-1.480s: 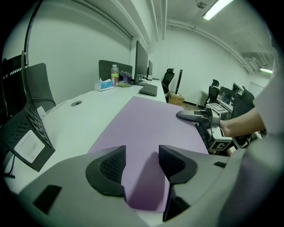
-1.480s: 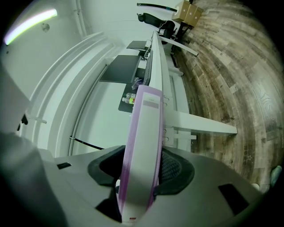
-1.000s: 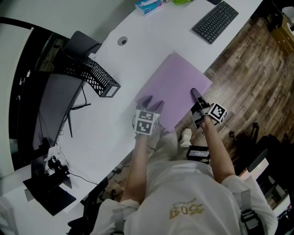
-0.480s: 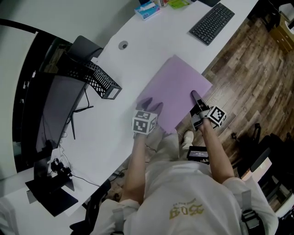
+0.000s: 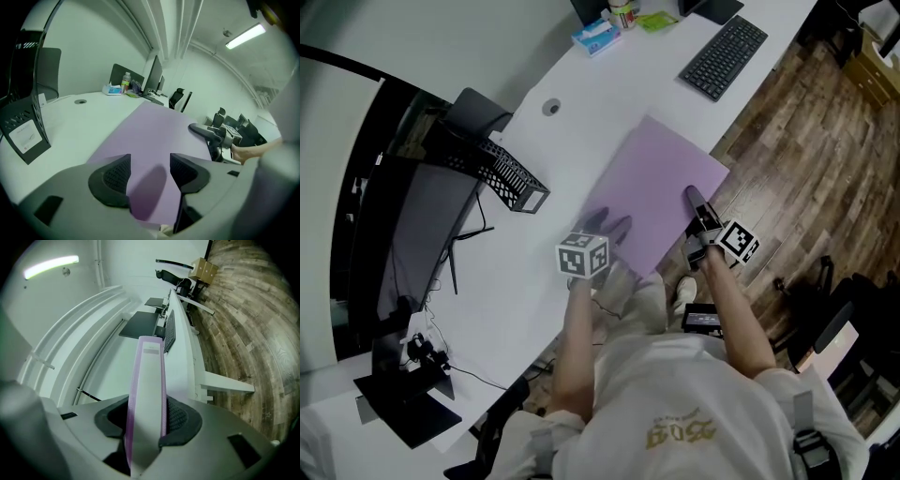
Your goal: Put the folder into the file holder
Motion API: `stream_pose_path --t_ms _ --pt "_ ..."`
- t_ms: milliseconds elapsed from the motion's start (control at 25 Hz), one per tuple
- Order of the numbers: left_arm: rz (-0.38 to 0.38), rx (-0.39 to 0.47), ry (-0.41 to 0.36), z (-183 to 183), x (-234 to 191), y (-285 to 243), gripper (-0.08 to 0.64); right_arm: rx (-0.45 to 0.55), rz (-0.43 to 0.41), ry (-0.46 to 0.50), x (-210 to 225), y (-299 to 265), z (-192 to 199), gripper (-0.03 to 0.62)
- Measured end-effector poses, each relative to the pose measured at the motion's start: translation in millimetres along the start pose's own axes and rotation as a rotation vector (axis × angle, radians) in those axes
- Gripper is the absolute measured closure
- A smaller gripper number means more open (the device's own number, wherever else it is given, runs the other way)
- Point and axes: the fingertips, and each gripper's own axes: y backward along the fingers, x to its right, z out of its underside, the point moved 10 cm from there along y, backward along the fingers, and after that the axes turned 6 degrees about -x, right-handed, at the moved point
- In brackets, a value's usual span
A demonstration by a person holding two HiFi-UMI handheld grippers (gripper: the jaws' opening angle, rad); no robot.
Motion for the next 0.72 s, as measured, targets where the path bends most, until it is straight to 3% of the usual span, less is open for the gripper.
stream_pose_path --t_ms 200,480,720 --pt "0.021 0.004 -0.044 -1.6 18.0 3.3 0.279 0.017 -0.011 0.062 -18.7 -2.5 -3.4 0.416" --pt "0.077 0.041 -0.045 -8.2 40.3 3.6 0.281 0.012 -0.01 0.142 -43.0 -6.5 -4.6 0.417" --pt "0.056 0.077 -0.026 -5.5 44.3 8.8 0.271 0.0 -0.025 0.193 -61.5 -10.4 -3.1 0.419"
